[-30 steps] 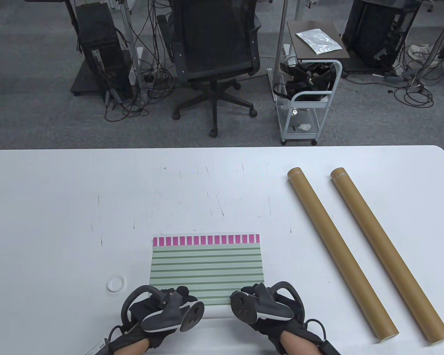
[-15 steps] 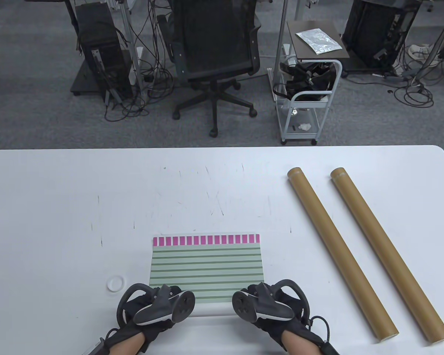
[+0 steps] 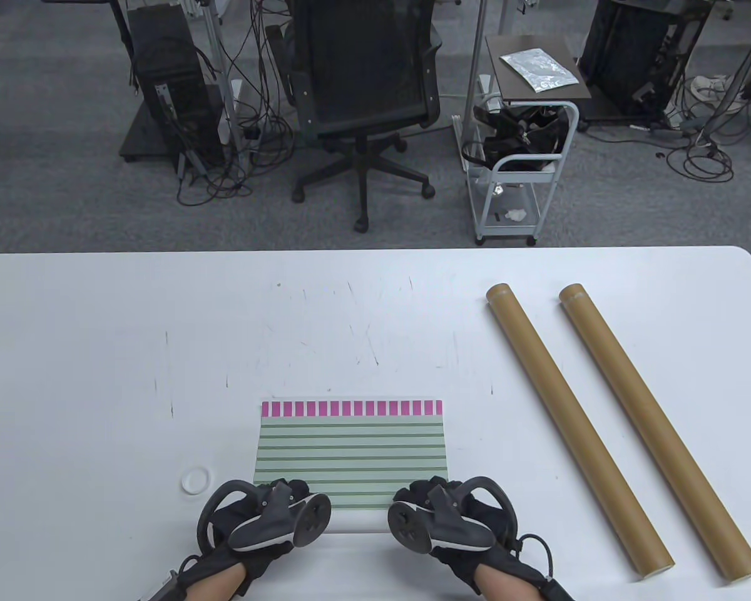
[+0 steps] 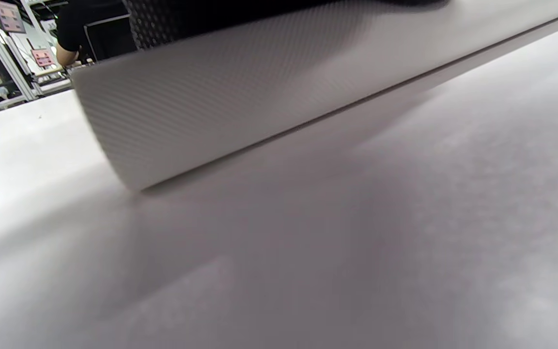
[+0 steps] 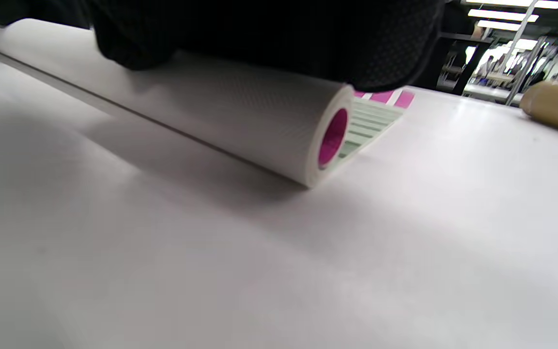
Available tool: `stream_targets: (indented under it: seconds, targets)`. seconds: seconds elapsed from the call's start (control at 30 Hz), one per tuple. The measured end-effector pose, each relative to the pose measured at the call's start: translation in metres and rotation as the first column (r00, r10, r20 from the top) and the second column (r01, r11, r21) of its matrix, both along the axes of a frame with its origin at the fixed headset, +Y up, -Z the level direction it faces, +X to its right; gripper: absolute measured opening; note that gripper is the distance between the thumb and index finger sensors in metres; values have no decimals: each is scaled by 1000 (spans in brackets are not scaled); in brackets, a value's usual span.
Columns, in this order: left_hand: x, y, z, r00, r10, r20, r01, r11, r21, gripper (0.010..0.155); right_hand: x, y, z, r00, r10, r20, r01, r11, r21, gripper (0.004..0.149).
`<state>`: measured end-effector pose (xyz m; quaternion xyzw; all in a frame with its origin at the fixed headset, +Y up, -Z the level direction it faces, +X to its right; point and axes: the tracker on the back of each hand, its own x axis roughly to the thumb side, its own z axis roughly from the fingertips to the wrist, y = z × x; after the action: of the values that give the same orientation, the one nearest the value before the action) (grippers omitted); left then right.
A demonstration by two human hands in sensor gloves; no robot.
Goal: Roll up mouse pads and store in mailing tubes
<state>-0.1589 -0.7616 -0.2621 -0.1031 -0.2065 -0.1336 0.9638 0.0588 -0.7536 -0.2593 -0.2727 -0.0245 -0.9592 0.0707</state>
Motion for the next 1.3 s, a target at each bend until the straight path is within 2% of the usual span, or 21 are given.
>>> stream_targets:
  seconds: [0.1, 0.17, 0.2, 0.3, 0.33, 0.4, 0.47, 0.57, 0.7, 0.8, 0.93, 0.97, 1.03, 1.07, 1.13, 1.2, 1.3]
  targets:
    - [-4, 5, 1, 1000, 4, -2, -4, 1000, 29, 51, 1, -1, -1, 1000, -11, 18, 12, 1000, -25, 47]
    - [-14, 15, 3, 999, 35, -7, -34, 993, 114, 52, 1, -1, -1, 1000, -5, 19, 6, 1000, -26, 47]
    - [-18, 17, 3, 999, 49, -7, -48, 992, 113, 51, 0, -1, -1, 1000, -5, 20, 5, 1000, -25, 47]
    - [-26, 8, -3, 995, 86, -45, -86, 996, 1, 48, 1, -4, -2, 999, -11, 33, 11, 1000, -3, 46]
    - [-27, 8, -4, 994, 94, -55, -94, 996, 10, 48, 2, -5, -2, 999, -20, 41, 20, 1000, 3, 47]
    - [-28, 6, -6, 991, 109, -73, -110, 994, -15, 48, 8, -3, -6, 998, -23, 52, 25, 998, -53, 50]
    - [-29, 4, -6, 992, 90, -84, -91, 996, -8, 48, 20, -4, -11, 994, -33, 102, 49, 987, -151, 56]
    - [-30, 2, -7, 991, 91, -95, -92, 996, -16, 49, 28, -4, -15, 986, -105, 133, 126, 978, -165, 53]
    - [-32, 4, -8, 991, 100, -91, -103, 994, -27, 49, 25, 0, -19, 989, -80, 125, 101, 980, -171, 51]
    - [-32, 6, -7, 992, 105, -71, -110, 992, -69, 49, 23, 2, -18, 991, -71, 110, 96, 964, -246, 49]
    - [-30, 4, -7, 994, 88, -71, -91, 994, -52, 49, 19, 4, -14, 995, -30, 92, 50, 975, -214, 50]
    - [-30, 3, -7, 994, 83, -72, -86, 995, -50, 48, 17, 6, -12, 996, -20, 86, 35, 983, -182, 51]
    - [-29, 3, -7, 994, 82, -73, -85, 995, -50, 48, 8, 15, -5, 997, -46, 54, 48, 998, -28, 51]
    - [-29, 3, -7, 994, 83, -76, -87, 995, -49, 48, 4, 15, -3, 998, -47, 37, 48, 999, -23, 51]
    - [-29, 4, -6, 994, 73, -81, -76, 997, -32, 48, -6, 7, 2, 1000, 3, -5, -4, 996, -85, 50]
    - [-27, 3, -5, 995, 64, -75, -66, 998, -14, 47, -8, 4, 3, 998, 70, -7, -70, 997, 16, 48]
    - [-27, 7, -2, 996, 67, -57, -66, 998, 17, 48, -6, 3, 3, 1000, 23, 13, -22, 999, -31, 48]
